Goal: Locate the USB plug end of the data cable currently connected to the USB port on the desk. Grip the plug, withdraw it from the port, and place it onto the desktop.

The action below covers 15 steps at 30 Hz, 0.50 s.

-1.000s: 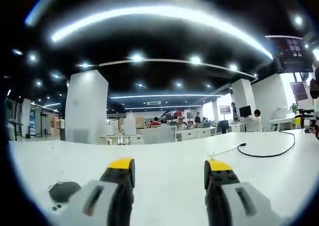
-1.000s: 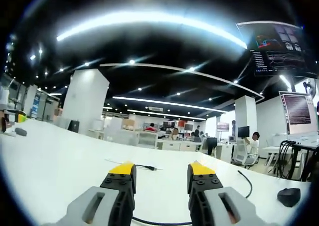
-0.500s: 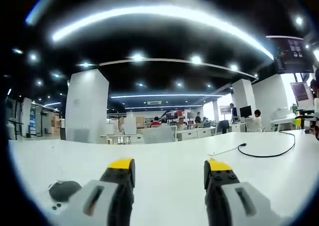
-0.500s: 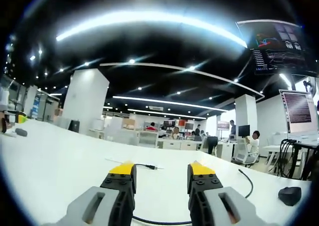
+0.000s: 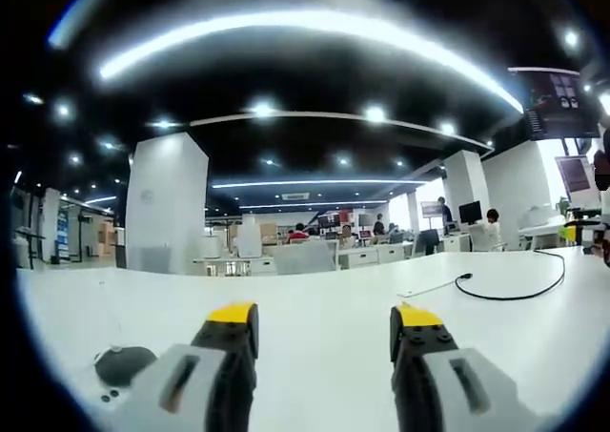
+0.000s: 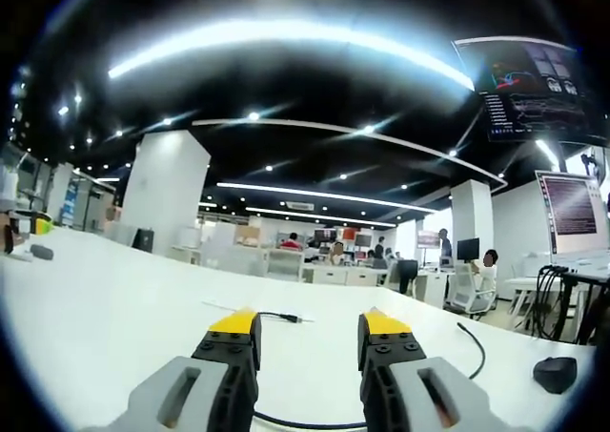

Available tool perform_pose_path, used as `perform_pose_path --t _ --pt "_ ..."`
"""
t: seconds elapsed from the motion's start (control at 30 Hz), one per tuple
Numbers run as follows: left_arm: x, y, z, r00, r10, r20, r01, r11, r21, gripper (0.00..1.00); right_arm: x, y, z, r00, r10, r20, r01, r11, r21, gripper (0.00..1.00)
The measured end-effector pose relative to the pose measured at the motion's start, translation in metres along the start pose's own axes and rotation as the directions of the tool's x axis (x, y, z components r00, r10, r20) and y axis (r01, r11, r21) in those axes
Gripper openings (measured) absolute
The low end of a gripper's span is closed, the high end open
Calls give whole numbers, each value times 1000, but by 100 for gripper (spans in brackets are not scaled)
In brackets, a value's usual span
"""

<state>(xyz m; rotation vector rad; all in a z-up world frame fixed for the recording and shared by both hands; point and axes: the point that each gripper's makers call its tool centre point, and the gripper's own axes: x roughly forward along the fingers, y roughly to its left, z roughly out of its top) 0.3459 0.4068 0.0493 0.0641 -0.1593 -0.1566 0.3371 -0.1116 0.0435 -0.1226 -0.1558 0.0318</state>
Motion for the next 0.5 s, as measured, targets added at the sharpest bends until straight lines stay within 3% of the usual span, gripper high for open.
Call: perform_pose_path --t 0.5 --pt "-1 -1 -2 1000 -4 -6 4 1000 3 55 0 3 -3 1000 8 -7 -8 1000 -5 42"
